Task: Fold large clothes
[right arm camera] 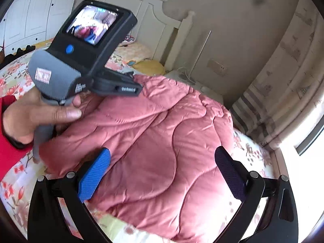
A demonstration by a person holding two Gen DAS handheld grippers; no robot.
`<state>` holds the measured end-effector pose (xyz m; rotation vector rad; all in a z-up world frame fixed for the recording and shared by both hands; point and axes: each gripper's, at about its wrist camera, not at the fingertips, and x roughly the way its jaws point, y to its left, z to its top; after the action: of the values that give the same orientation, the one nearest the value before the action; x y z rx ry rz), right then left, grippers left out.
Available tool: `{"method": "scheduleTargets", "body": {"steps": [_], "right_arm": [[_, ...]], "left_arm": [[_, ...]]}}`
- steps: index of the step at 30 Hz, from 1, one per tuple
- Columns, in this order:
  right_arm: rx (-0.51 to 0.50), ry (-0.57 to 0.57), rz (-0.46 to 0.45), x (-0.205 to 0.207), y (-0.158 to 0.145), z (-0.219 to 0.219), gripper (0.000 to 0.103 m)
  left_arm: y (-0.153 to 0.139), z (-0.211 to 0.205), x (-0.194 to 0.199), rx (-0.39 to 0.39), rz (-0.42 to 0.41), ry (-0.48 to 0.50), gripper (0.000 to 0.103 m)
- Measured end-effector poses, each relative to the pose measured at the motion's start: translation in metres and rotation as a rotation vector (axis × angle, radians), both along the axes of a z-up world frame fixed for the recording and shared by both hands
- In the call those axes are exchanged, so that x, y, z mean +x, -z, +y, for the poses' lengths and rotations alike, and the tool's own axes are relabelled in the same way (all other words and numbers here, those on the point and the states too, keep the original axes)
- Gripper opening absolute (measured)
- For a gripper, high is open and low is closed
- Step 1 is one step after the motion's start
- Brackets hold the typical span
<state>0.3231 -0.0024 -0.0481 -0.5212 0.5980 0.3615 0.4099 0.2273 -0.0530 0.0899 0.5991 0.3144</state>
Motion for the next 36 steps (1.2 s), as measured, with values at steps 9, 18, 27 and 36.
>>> {"method": "scheduleTargets", "body": {"steps": [9, 18, 27, 36], "right_arm": [[0.097, 0.072, 0.034, -0.001, -0.005, 0.001, 0.099], [-0.046, 0.072, 0.006, 0.009, 0.047, 0.056, 0.099], [-0.069, 0.065, 0.009, 0.013, 0.046, 0.055, 0.099], [0.097, -0.108, 0.098, 0.017, -0.002, 0.024, 0.098]], "left_arm": [[0.011, 0.004, -0.003, 0.027, 0.055, -0.019, 0.101], [-0.005, 0.033, -0.013, -0.011, 0.043, -0.069, 0.101], [-0.041, -0.033, 0.032, 0.188, 0.081, 0.127, 0.101], [0.03, -0.018, 0.069, 0.201, 0.197, 0.025, 0.101]]}}
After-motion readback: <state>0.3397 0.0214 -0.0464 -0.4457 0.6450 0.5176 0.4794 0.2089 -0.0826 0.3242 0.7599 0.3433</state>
